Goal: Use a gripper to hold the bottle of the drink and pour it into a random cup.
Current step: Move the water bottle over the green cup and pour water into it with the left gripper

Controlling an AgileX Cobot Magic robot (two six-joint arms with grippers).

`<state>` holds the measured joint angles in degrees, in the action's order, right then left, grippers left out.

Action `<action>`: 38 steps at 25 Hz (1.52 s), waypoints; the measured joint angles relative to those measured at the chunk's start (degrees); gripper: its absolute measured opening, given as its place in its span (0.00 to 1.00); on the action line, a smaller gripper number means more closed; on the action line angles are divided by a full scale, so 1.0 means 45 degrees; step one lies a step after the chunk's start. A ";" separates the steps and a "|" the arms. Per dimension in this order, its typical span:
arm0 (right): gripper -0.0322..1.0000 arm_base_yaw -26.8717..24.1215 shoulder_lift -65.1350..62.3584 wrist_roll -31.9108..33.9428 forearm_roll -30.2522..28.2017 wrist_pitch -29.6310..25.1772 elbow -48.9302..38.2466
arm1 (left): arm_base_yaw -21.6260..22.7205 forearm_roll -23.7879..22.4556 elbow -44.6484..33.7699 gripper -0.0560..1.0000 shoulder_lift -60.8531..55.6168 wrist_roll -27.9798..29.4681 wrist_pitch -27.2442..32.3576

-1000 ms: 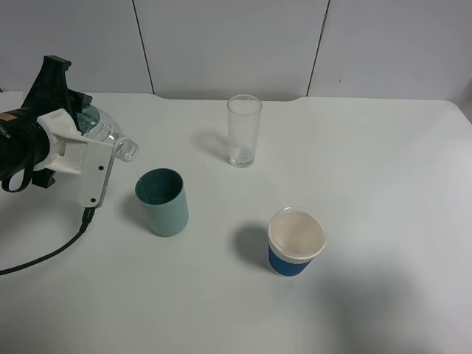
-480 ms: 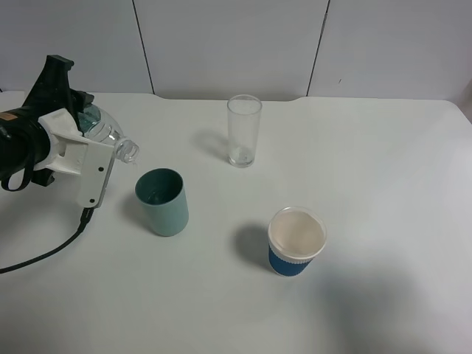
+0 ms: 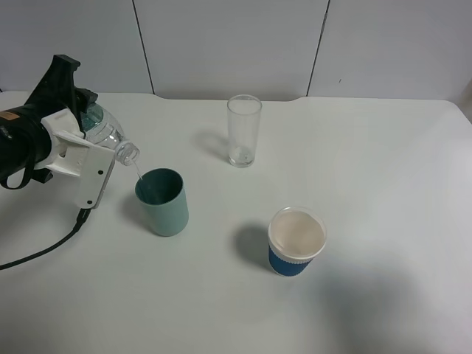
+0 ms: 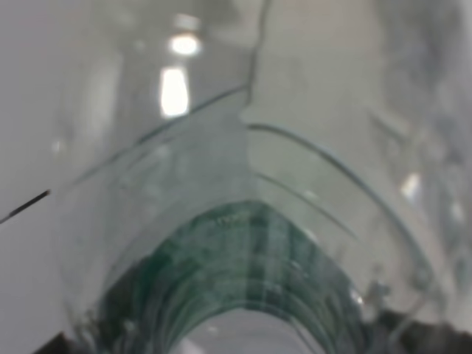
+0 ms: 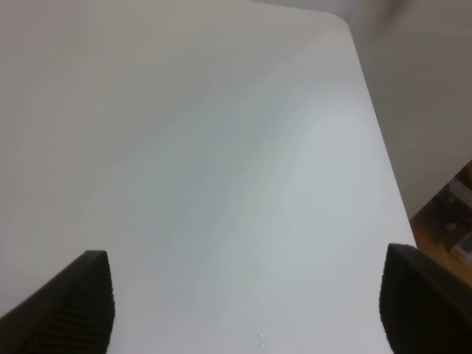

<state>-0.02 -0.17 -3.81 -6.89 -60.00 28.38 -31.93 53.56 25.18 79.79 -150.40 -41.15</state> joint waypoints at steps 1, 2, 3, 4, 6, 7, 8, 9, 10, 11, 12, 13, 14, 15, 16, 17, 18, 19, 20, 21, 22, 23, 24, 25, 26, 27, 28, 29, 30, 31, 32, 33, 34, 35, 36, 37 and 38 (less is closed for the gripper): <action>0.75 0.0000 0.0000 0.0000 0.0000 0.0000 0.0000 | 0.0000 -0.0010 0.0000 0.52 0.0000 -0.0029 0.0000; 0.75 0.0000 0.0000 0.0000 0.0000 0.0000 0.0000 | 0.0000 -0.0015 0.0000 0.52 0.0000 -0.0077 0.0000; 0.75 0.0000 0.0000 0.0000 0.0000 0.0000 0.0000 | 0.0000 -0.0042 0.0000 0.52 0.0000 -0.0120 0.0000; 0.75 0.0000 0.0000 0.0000 0.0000 0.0000 0.0000 | 0.0000 -0.0066 0.0000 0.52 0.0000 -0.0123 0.0000; 0.75 0.0000 0.0000 0.0000 0.0000 0.0000 0.0000 | 0.0000 -0.0125 0.0000 0.52 0.0000 -0.0149 0.0000; 0.75 0.0000 0.0000 0.0000 0.0000 0.0000 0.0000 | 0.0000 -0.0164 0.0000 0.52 0.0000 -0.0158 0.0000; 0.75 0.0000 0.0000 0.0000 0.0000 0.0000 0.0000 | 0.0000 -0.0183 0.0000 0.52 0.0000 -0.0158 0.0000; 0.75 0.0000 0.0000 0.0000 0.0000 0.0000 0.0000 | 0.0000 -0.0201 0.0000 0.52 0.0000 -0.0209 0.0000; 0.75 0.0000 0.0000 0.0000 0.0000 0.0000 0.0000 | 0.0000 -0.0210 0.0000 0.52 0.0000 -0.0341 0.0000; 0.75 0.0000 0.0000 0.0000 0.0000 0.0000 0.0000 | 0.0000 -0.0217 0.0000 0.52 0.0000 -0.0470 0.0000; 0.75 0.0000 0.0000 0.0000 0.0000 0.0000 0.0000 | 0.0000 -0.0234 0.0000 0.52 0.0000 -0.0563 0.0000; 0.75 0.0000 0.0000 0.0000 0.0000 0.0000 0.0000 | 0.0000 -0.0261 0.0000 0.52 0.0000 -0.0650 0.0000; 0.75 0.0000 0.0000 0.0000 0.0000 0.0000 0.0000 | 0.0000 -0.0294 0.0000 0.52 0.0000 -0.0692 0.0000; 0.75 0.0000 0.0000 0.0000 0.0000 0.0000 0.0000 | 0.0000 -0.0321 0.0000 0.52 0.0000 -0.0705 0.0000; 0.75 0.0000 0.0000 0.0000 0.0000 0.0000 0.0000 | 0.0000 -0.0344 0.0000 0.52 0.0000 -0.0722 0.0000; 0.75 0.0000 0.0000 0.0000 0.0000 0.0000 0.0000 | 0.0000 -0.0400 0.0000 0.52 0.0000 -0.0722 0.0000; 0.75 0.0000 0.0000 0.0000 0.0000 0.0000 0.0000 | 0.0000 -0.0412 0.0000 0.52 0.0000 -0.0722 0.0000; 0.75 0.0000 0.0000 0.0000 0.0000 0.0000 0.0000 | 0.0000 -0.0426 0.0000 0.52 0.0000 -0.0722 0.0000; 0.75 0.0000 0.0000 0.0000 0.0000 0.0000 0.0000 | 0.0000 -0.0438 0.0000 0.52 0.0000 -0.0722 0.0000; 0.75 0.0000 0.0000 0.0000 0.0000 0.0000 0.0000 | 0.0000 -0.0438 0.0000 0.52 0.0000 -0.0722 -0.0012; 0.75 0.0000 0.0000 0.0000 0.0000 0.0000 0.0000 | 0.0000 -0.0438 0.0000 0.52 0.0000 -0.0722 -0.0026; 0.75 0.0000 0.0000 0.0000 0.0000 0.0000 0.0000 | 0.0000 -0.0451 0.0000 0.52 0.0000 -0.0722 -0.0035; 0.75 0.0000 0.0000 0.0000 0.0000 0.0000 0.0000 | 0.0000 -0.0475 0.0000 0.52 0.0000 -0.0722 -0.0035; 0.75 0.0000 0.0000 0.0000 0.0000 0.0000 0.0000 | 0.0000 -0.0490 0.0000 0.52 0.0000 -0.0722 -0.0035; 0.75 0.0000 0.0000 0.0000 0.0000 0.0000 0.0000 | 0.0000 -0.0491 0.0000 0.52 0.0000 -0.0722 -0.0035; 0.75 0.0000 0.0000 0.0000 0.0000 0.0000 0.0000 | 0.0000 -0.0517 0.0000 0.52 0.0000 -0.0722 -0.0035; 0.75 0.0000 0.0000 0.0000 0.0000 0.0000 0.0000 | 0.0000 -0.0544 0.0000 0.52 0.0000 -0.0731 -0.0035; 0.75 0.0000 0.0000 0.0000 0.0000 0.0000 0.0000 | 0.0000 -0.0597 0.0000 0.52 0.0000 -0.0731 -0.0035; 0.75 0.0000 0.0000 0.0000 0.0000 0.0000 0.0000 | 0.0000 -0.0631 0.0000 0.52 0.0000 -0.0731 -0.0035; 0.75 0.0000 0.0000 0.0000 0.0000 0.0000 0.0000 | 0.0000 -0.0669 0.0000 0.52 0.0000 -0.0731 -0.0035; 0.75 0.0000 0.0000 0.0000 0.0000 0.0000 0.0000 | 0.0000 -0.0707 0.0000 0.52 0.0000 -0.0731 -0.0035; 0.75 0.0000 0.0000 0.0000 0.0000 0.0000 0.0000 | 0.0000 -0.0735 0.0000 0.52 0.0000 -0.0731 -0.0035; 0.75 0.0000 0.0000 0.0000 0.0000 0.0000 0.0000 | 0.0000 -0.0751 0.0000 0.52 0.0000 -0.0731 -0.0035; 0.75 0.0000 0.0000 0.0000 0.0000 0.0000 0.0000 | 0.0000 -0.0782 0.0000 0.52 0.0000 -0.0731 -0.0035; 0.75 0.0000 0.0000 0.0000 0.0000 0.0000 0.0000 | 0.0000 -0.0799 0.0000 0.52 0.0000 -0.0731 -0.0035; 0.75 0.0000 0.0000 0.0000 0.0000 0.0000 0.0000 | 0.0000 -0.0812 0.0000 0.52 0.0000 -0.0731 -0.0035; 0.75 0.0000 0.0000 0.0000 0.0000 0.0000 0.0000 | 0.0000 -0.0838 0.0000 0.52 0.0000 -0.0731 -0.0035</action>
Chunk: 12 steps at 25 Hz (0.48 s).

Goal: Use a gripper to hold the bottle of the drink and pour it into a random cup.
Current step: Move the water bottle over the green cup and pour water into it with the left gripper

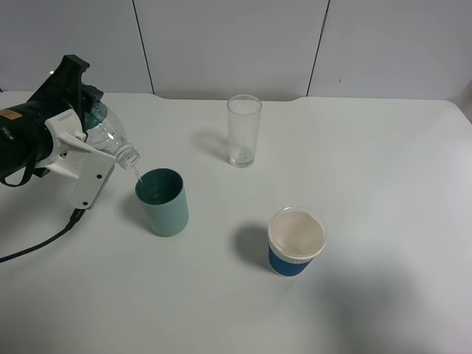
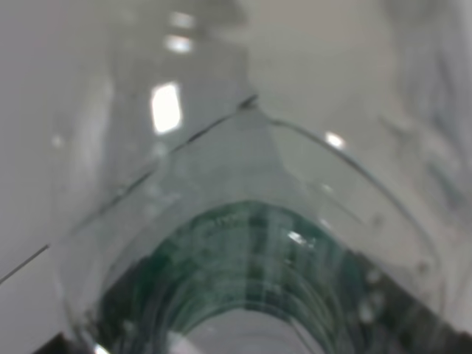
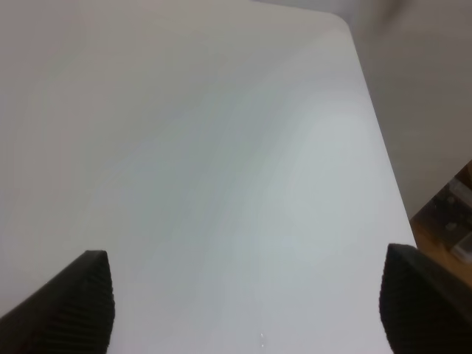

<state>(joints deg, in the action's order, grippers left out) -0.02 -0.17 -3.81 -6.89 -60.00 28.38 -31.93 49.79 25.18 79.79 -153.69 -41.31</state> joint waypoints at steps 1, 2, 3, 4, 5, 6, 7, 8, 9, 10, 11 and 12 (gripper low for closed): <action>0.75 0.0000 0.0000 0.0000 0.0000 0.0000 0.0000 | 0.0000 -0.0016 0.0000 0.52 0.0000 0.0000 0.0000; 0.75 0.0000 0.0000 0.0000 0.0000 0.0000 0.0000 | 0.0000 -0.0041 0.0000 0.52 0.0000 0.0000 0.0000; 0.75 0.0000 0.0000 0.0000 0.0000 0.0000 0.0000 | 0.0000 -0.0066 0.0000 0.52 0.0000 0.0000 -0.0006; 0.75 0.0000 0.0000 0.0000 0.0000 0.0000 0.0000 | 0.0000 -0.0107 0.0000 0.52 0.0000 0.0000 -0.0015; 0.75 0.0000 0.0000 0.0000 0.0000 0.0000 0.0000 | 0.0000 -0.0124 0.0000 0.52 0.0000 0.0000 -0.0015; 0.75 0.0000 0.0000 0.0000 0.0000 0.0000 0.0000 | 0.0000 -0.0135 0.0000 0.52 0.0000 0.0000 -0.0028; 0.75 0.0000 0.0000 0.0000 0.0000 0.0000 0.0000 | 0.0000 -0.0150 0.0000 0.52 0.0000 0.0000 -0.0047; 0.75 0.0000 0.0000 0.0000 0.0000 0.0000 0.0000 | 0.0000 -0.0166 0.0000 0.52 0.0000 0.0000 -0.0059; 0.75 0.0000 0.0000 0.0000 0.0000 0.0000 0.0000 | 0.0000 -0.0198 0.0000 0.52 0.0000 0.0000 -0.0077; 0.75 0.0000 0.0000 0.0000 0.0000 0.0000 0.0000 | 0.0000 -0.0225 0.0000 0.52 0.0000 0.0000 -0.0077; 0.75 0.0000 0.0000 0.0000 0.0000 0.0000 0.0000 | 0.0000 -0.0260 0.0000 0.52 0.0000 0.0000 -0.0077; 0.75 0.0000 0.0000 0.0000 0.0000 0.0000 0.0000 | 0.0000 -0.0297 0.0000 0.52 0.0000 0.0000 -0.0077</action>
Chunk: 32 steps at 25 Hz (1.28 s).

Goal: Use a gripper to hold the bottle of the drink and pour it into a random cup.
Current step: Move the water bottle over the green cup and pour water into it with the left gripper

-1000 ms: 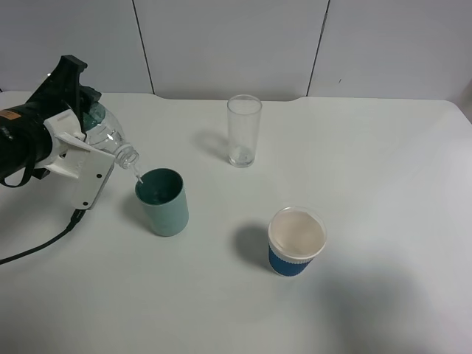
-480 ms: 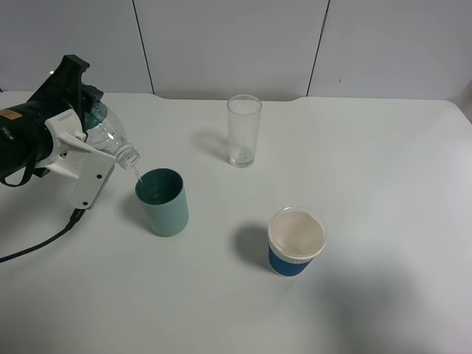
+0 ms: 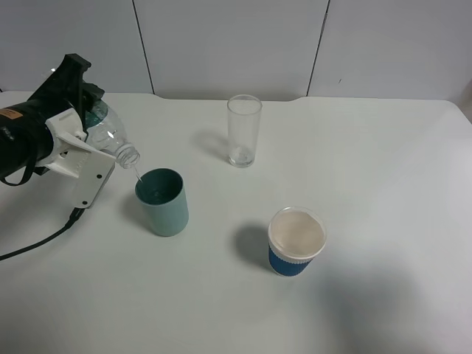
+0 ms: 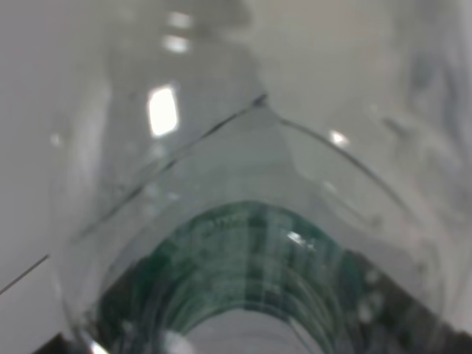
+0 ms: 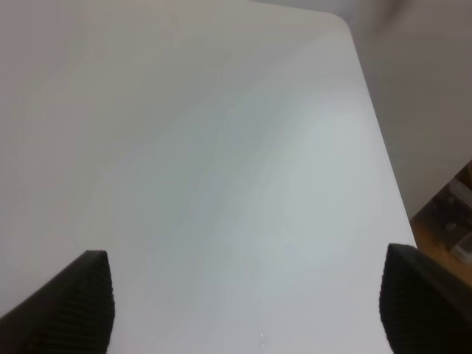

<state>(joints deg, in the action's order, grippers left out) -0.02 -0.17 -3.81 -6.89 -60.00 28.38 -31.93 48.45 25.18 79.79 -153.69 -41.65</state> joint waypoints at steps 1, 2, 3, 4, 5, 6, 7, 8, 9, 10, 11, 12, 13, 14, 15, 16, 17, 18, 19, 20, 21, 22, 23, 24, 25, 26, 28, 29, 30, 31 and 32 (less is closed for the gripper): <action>0.75 0.0000 0.0000 0.0000 0.0000 0.0000 0.0000 | 0.0000 -0.0053 0.0000 0.52 0.0000 0.0000 0.0000; 0.75 0.0000 0.0000 0.0000 0.0000 0.0000 0.0000 | 0.0000 -0.0091 0.0000 0.52 0.0000 0.0000 0.0000; 0.75 0.0000 0.0000 0.0000 0.0000 0.0000 0.0000 | 0.0000 -0.0152 0.0000 0.52 0.0000 0.0000 0.0000; 0.75 0.0000 0.0000 0.0000 0.0000 0.0000 0.0000 | 0.0000 -0.0198 0.0000 0.52 0.0000 0.0000 0.0000; 0.75 0.0000 0.0000 0.0000 0.0000 0.0000 0.0000 | 0.0000 -0.0228 0.0000 0.52 0.0000 0.0000 -0.0009; 0.75 0.0000 0.0000 0.0000 0.0000 0.0000 0.0000 | 0.0000 -0.0261 0.0000 0.52 0.0000 0.0000 -0.0009; 0.75 0.0000 0.0000 0.0000 0.0000 0.0000 0.0000 | 0.0000 -0.0287 0.0000 0.52 0.0000 0.0000 -0.0009; 0.75 0.0000 0.0000 0.0000 0.0000 0.0000 0.0000 | 0.0000 -0.0300 0.0000 0.52 0.0000 0.0000 -0.0009; 0.75 0.0000 0.0000 0.0000 0.0000 0.0000 0.0000 | 0.0000 -0.0300 0.0000 0.52 0.0000 0.0000 -0.0009; 0.75 0.0000 0.0000 0.0000 0.0000 0.0000 0.0000 | 0.0000 -0.0309 0.0000 0.52 0.0000 0.0000 -0.0009; 0.75 0.0000 0.0000 0.0000 0.0000 0.0000 0.0000 | 0.0000 -0.0313 0.0000 0.52 0.0000 0.0000 -0.0009; 0.75 0.0000 0.0000 0.0000 0.0000 0.0000 0.0000 | 0.0000 -0.0325 0.0000 0.52 0.0000 0.0000 -0.0009; 0.75 0.0000 0.0000 0.0000 0.0000 0.0000 0.0000 | 0.0000 -0.0340 0.0000 0.52 0.0000 0.0000 -0.0009; 0.75 0.0000 0.0000 0.0000 0.0000 0.0000 0.0000 | 0.0000 -0.0350 0.0000 0.52 0.0000 0.0000 -0.0009; 0.75 0.0000 0.0000 0.0000 0.0000 0.0000 0.0000 | 0.0000 -0.0350 0.0000 0.52 0.0000 0.0000 -0.0009; 0.75 0.0000 0.0000 0.0000 0.0000 0.0000 0.0000 | 0.0000 -0.0350 0.0000 0.52 0.0000 0.0000 -0.0009; 0.75 0.0000 0.0000 0.0000 0.0000 0.0000 0.0000 | -0.0065 -0.0350 0.0000 0.52 0.0000 0.0000 -0.0024; 0.75 0.0000 0.0000 0.0000 0.0000 0.0000 0.0000 | -0.0198 -0.0338 0.0000 0.52 0.0000 0.0000 -0.0049; 0.75 0.0000 0.0000 0.0000 0.0000 0.0000 0.0000 | -0.0339 -0.0338 0.0000 0.52 0.0000 0.0000 -0.0064; 0.75 0.0000 0.0000 0.0000 0.0000 0.0000 0.0000 | -0.0486 -0.0338 0.0000 0.52 0.0000 0.0000 -0.0093; 0.75 0.0000 0.0000 0.0000 0.0000 0.0000 0.0000 | -0.0577 -0.0338 0.0000 0.52 0.0000 0.0000 -0.0092; 0.75 0.0000 0.0000 0.0000 0.0000 0.0000 0.0000 | -0.0609 -0.0338 0.0000 0.52 0.0000 0.0000 -0.0092; 0.75 0.0000 0.0000 0.0000 0.0000 0.0000 0.0000 | -0.0625 -0.0338 0.0000 0.52 0.0000 0.0000 -0.0116; 0.75 0.0000 0.0000 0.0000 0.0000 0.0000 0.0000 | -0.0629 -0.0325 0.0000 0.52 0.0000 0.0000 -0.0114; 0.75 0.0000 0.0000 0.0000 0.0000 0.0000 0.0000 | -0.0629 -0.0325 0.0000 0.52 0.0000 0.0000 -0.0114; 0.75 0.0000 0.0000 0.0000 0.0000 0.0000 0.0000 | -0.0629 -0.0316 0.0000 0.52 0.0000 0.0000 -0.0114; 0.75 0.0000 0.0000 0.0000 0.0000 0.0000 0.0000 | -0.0629 -0.0316 0.0000 0.52 0.0000 0.0000 -0.0114; 0.75 0.0000 0.0000 0.0000 0.0000 0.0000 0.0000 | -0.0629 -0.0316 0.0000 0.52 0.0000 0.0000 -0.0118; 0.75 0.0000 0.0000 0.0000 0.0000 0.0000 0.0000 | -0.0629 -0.0316 0.0000 0.52 0.0000 0.0000 -0.0129; 0.75 0.0000 0.0000 0.0000 0.0000 0.0000 0.0000 | -0.0629 -0.0316 0.0000 0.52 0.0000 0.0000 -0.0162; 0.75 0.0000 0.0000 0.0000 0.0000 0.0000 0.0000 | -0.0629 -0.0312 0.0000 0.52 0.0000 0.0000 -0.0219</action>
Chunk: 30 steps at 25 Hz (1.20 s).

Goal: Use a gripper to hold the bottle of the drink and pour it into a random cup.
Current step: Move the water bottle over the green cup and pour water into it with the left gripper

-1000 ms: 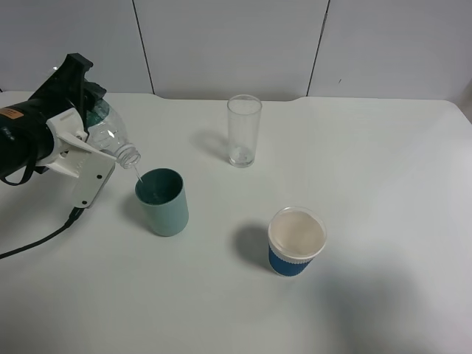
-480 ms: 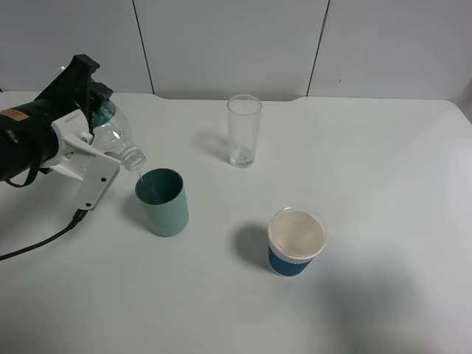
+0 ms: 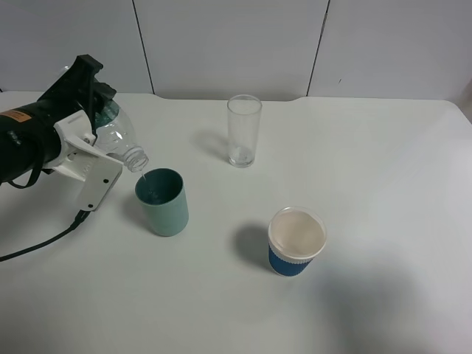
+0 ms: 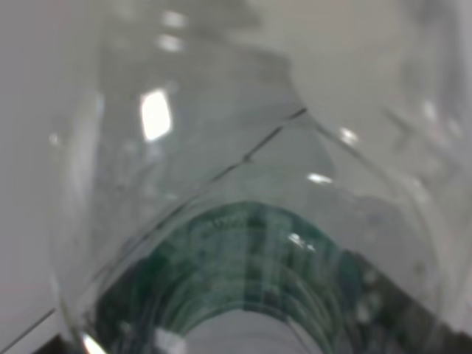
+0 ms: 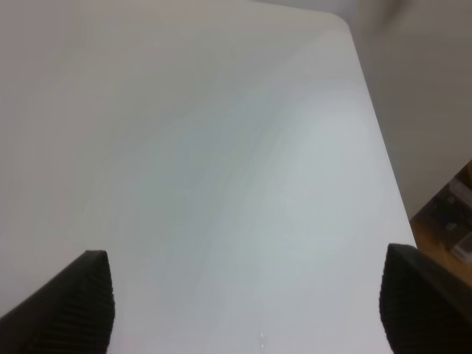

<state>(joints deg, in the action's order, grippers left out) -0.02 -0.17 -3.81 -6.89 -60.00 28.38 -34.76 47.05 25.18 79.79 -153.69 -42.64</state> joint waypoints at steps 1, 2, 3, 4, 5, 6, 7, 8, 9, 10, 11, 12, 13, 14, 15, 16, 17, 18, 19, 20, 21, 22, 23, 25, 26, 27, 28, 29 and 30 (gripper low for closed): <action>0.75 0.0000 0.0000 0.0000 0.0000 0.0000 0.0000 | 0.0000 0.0000 0.0000 0.52 0.0000 0.0000 -0.0070; 0.75 0.0000 0.0000 0.0000 0.0000 0.0000 0.0000 | 0.0000 0.0000 0.0000 0.52 0.0000 0.0000 -0.0145; 0.75 0.0000 0.0000 0.0000 0.0000 0.0000 0.0000 | 0.0000 0.0000 0.0000 0.52 0.0000 0.0000 -0.0198; 0.75 0.0000 0.0000 0.0000 0.0000 0.0000 0.0000 | 0.0000 0.0000 0.0000 0.52 0.0000 0.0000 -0.0250; 0.75 0.0000 0.0000 0.0000 0.0000 0.0000 0.0000 | 0.0000 0.0000 0.0000 0.52 0.0000 0.0000 -0.0323; 0.75 0.0000 0.0000 0.0000 0.0000 0.0000 0.0000 | 0.0000 0.0000 0.0000 0.52 0.0000 0.0000 -0.0434; 0.75 0.0000 0.0000 0.0000 0.0000 0.0000 0.0000 | 0.0000 0.0000 0.0000 0.52 0.0000 0.0000 -0.0530; 0.75 0.0000 0.0000 0.0000 0.0000 0.0000 0.0000 | 0.0000 0.0000 0.0000 0.52 0.0000 0.0000 -0.0616; 0.75 0.0000 0.0000 0.0000 0.0000 0.0000 0.0000 | 0.0000 0.0000 0.0000 0.52 0.0000 0.0000 -0.0674; 0.75 0.0000 0.0000 0.0000 0.0000 0.0000 0.0000 | 0.0000 -0.0012 0.0000 0.52 0.0000 0.0000 -0.0712; 0.75 0.0000 0.0000 0.0000 0.0000 0.0000 0.0000 | 0.0000 -0.0012 0.0000 0.52 0.0000 0.0000 -0.0771; 0.75 0.0000 0.0000 0.0000 0.0000 0.0000 0.0000 | 0.0000 -0.0012 0.0000 0.52 0.0000 0.0000 -0.0803; 0.75 0.0000 0.0000 0.0000 0.0000 0.0000 0.0000 | 0.0000 -0.0026 0.0000 0.52 0.0000 0.0000 -0.0816; 0.75 0.0000 0.0000 0.0000 0.0000 0.0000 0.0000 | 0.0000 -0.0069 0.0000 0.52 0.0000 0.0000 -0.0816; 0.75 0.0000 0.0000 0.0000 0.0000 0.0000 0.0000 | 0.0000 -0.0135 0.0000 0.52 0.0000 0.0000 -0.0816; 0.75 0.0000 0.0000 0.0000 0.0000 0.0000 0.0000 | 0.0000 -0.0209 0.0000 0.52 0.0000 0.0000 -0.0816; 0.75 0.0000 0.0000 0.0000 0.0000 0.0000 0.0000 | 0.0000 -0.0282 0.0000 0.52 0.0000 0.0000 -0.0816; 0.75 0.0000 0.0000 0.0000 0.0000 0.0000 0.0000 | 0.0000 -0.0374 0.0000 0.52 0.0000 0.0000 -0.0816; 0.75 0.0000 0.0000 0.0000 0.0000 0.0000 0.0000 | 0.0000 -0.0442 0.0000 0.52 0.0000 0.0000 -0.0816; 0.75 0.0000 0.0000 0.0000 0.0000 0.0000 0.0000 | 0.0000 -0.0483 0.0000 0.52 0.0000 0.0000 -0.0816; 0.75 0.0000 0.0000 0.0000 0.0000 0.0000 0.0000 | 0.0000 -0.0524 0.0000 0.52 0.0000 0.0000 -0.0816; 0.75 0.0000 0.0000 0.0000 0.0000 0.0000 0.0000 | 0.0000 -0.0565 0.0000 0.52 0.0000 0.0000 -0.0816; 0.75 0.0000 0.0000 0.0000 0.0000 0.0000 0.0000 | 0.0000 -0.0632 0.0000 0.52 0.0000 0.0000 -0.0816; 0.75 0.0000 0.0000 0.0000 0.0000 0.0000 0.0000 | 0.0000 -0.0732 0.0000 0.52 0.0000 0.0000 -0.0816; 0.75 0.0000 0.0000 0.0000 0.0000 0.0000 0.0000 | 0.0000 -0.0749 0.0000 0.52 0.0000 0.0000 -0.0816; 0.75 0.0000 0.0000 0.0000 0.0000 0.0000 0.0000 | 0.0000 -0.0759 0.0000 0.52 0.0000 0.0000 -0.0844; 0.75 0.0000 0.0000 0.0000 0.0000 0.0000 0.0000 | 0.0000 -0.0759 0.0000 0.52 0.0000 0.0000 -0.0872; 0.75 0.0000 0.0000 0.0000 0.0000 0.0000 0.0000 | 0.0000 -0.0759 0.0000 0.52 0.0000 0.0000 -0.0910; 0.75 0.0000 0.0000 0.0000 0.0000 0.0000 0.0000 | 0.0000 -0.0776 0.0000 0.52 0.0000 0.0000 -0.0957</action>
<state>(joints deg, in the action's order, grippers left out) -0.02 -0.17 -3.81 -6.89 -60.00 28.38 -34.76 43.56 25.18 79.79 -153.69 -46.95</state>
